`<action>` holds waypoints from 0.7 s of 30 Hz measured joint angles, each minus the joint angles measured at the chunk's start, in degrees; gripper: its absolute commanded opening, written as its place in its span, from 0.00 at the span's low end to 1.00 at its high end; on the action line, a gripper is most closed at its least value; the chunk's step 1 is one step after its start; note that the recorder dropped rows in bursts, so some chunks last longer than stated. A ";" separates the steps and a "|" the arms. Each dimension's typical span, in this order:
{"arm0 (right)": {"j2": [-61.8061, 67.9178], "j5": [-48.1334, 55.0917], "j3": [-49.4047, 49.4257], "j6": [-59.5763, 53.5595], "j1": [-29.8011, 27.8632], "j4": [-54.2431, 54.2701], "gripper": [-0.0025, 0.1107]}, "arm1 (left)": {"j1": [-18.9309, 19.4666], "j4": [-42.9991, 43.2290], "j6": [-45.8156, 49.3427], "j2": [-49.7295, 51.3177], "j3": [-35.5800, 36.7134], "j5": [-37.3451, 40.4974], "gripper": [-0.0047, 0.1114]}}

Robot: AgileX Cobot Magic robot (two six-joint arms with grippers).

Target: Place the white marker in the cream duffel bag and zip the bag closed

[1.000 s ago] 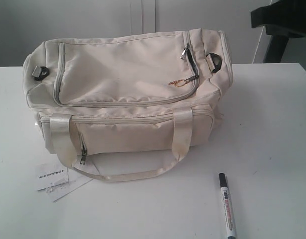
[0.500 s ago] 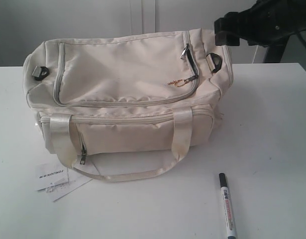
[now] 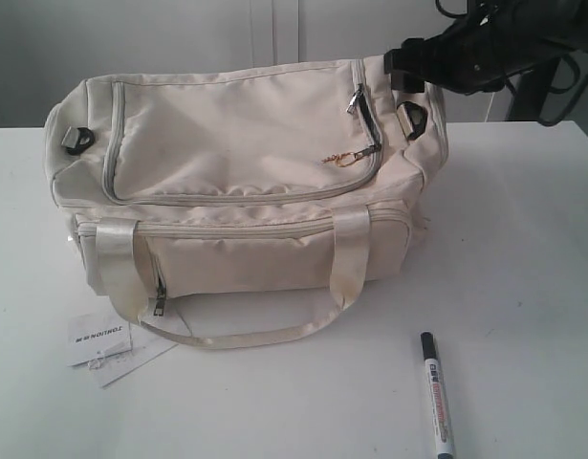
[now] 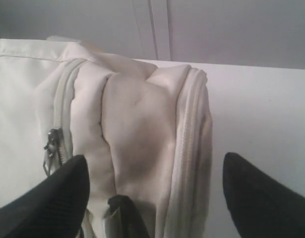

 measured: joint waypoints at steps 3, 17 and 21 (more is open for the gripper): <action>1.78 -0.62 -1.28 0.00 0.00 0.00 0.63 | 0.00 0.00 0.88 0.00 0.00 0.00 0.04; 5.45 0.99 -2.61 2.14 -0.61 -1.82 0.02 | 0.00 0.00 1.30 0.00 0.00 -0.08 0.04; 5.32 3.06 -2.66 2.14 -0.61 -1.71 0.02 | 0.00 0.00 1.66 0.00 -1.10 0.03 0.04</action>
